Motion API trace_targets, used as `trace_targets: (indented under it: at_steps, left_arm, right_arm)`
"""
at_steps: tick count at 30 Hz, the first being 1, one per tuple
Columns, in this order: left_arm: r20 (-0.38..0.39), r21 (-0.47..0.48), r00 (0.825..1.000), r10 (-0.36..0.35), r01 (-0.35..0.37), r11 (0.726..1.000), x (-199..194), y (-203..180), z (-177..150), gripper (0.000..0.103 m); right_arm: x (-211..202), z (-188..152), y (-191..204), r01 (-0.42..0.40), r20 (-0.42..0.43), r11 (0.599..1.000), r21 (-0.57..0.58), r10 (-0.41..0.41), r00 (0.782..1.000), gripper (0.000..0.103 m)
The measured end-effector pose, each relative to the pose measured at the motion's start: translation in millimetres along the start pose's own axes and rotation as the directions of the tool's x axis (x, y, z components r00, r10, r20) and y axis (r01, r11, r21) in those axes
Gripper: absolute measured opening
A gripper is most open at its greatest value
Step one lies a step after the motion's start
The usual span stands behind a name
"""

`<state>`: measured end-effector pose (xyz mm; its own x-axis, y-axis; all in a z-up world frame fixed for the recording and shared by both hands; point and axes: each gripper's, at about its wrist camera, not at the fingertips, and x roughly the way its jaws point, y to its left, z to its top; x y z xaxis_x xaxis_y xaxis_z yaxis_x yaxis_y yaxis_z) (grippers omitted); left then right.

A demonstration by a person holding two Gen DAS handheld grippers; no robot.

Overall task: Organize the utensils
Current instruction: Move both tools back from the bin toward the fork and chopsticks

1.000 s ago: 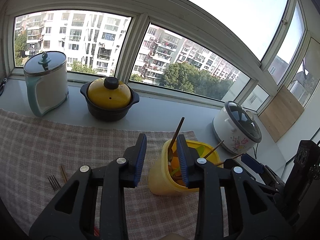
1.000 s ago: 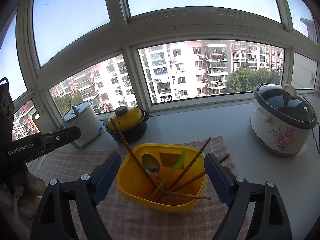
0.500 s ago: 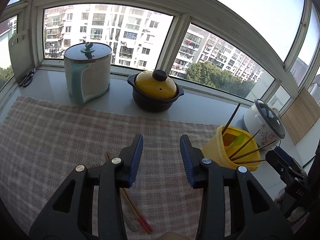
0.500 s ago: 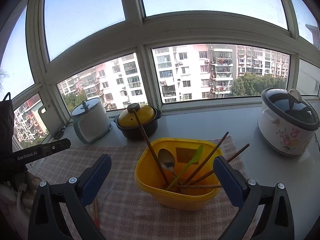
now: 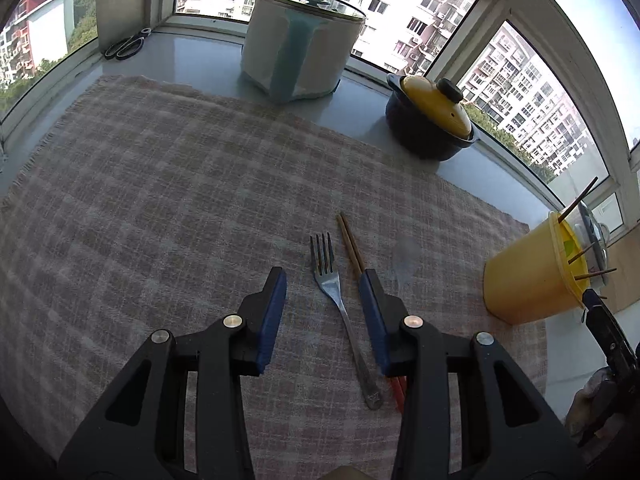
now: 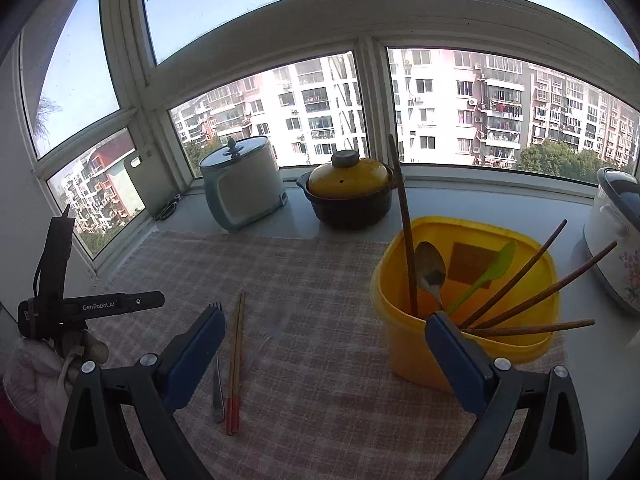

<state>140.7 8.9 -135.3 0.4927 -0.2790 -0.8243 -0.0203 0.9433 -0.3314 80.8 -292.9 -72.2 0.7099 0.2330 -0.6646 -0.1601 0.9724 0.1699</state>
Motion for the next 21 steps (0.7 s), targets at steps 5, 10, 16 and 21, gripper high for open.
trace_targets:
  at_steps: [5, 10, 16, 21]
  left_arm:
    - [-0.059, 0.009, 0.998, 0.001, 0.0, 1.0, 15, 8, -15, 0.038]
    - [-0.118, 0.024, 0.993, -0.024, 0.027, 0.999, 29, 4, -25, 0.038]
    - [-0.166, 0.058, 0.985, -0.041, 0.051, 0.997, 46, -11, -32, 0.038]
    - [-0.187, 0.071, 0.982, -0.029, 0.043, 0.997, 62, -21, -33, 0.03]
  right_arm:
    - [27, -10, 13, -0.06, -0.113, 0.998, -0.013, 0.059, 0.992, 0.095]
    - [49, -20, 21, -0.094, -0.198, 0.996, -0.003, 0.092, 0.976, 0.087]
    - [66, -33, 23, -0.099, -0.261, 0.995, 0.015, 0.099, 0.96, 0.079]
    - [72, -39, 22, -0.093, -0.281, 0.995, 0.024, 0.096, 0.955, 0.076]
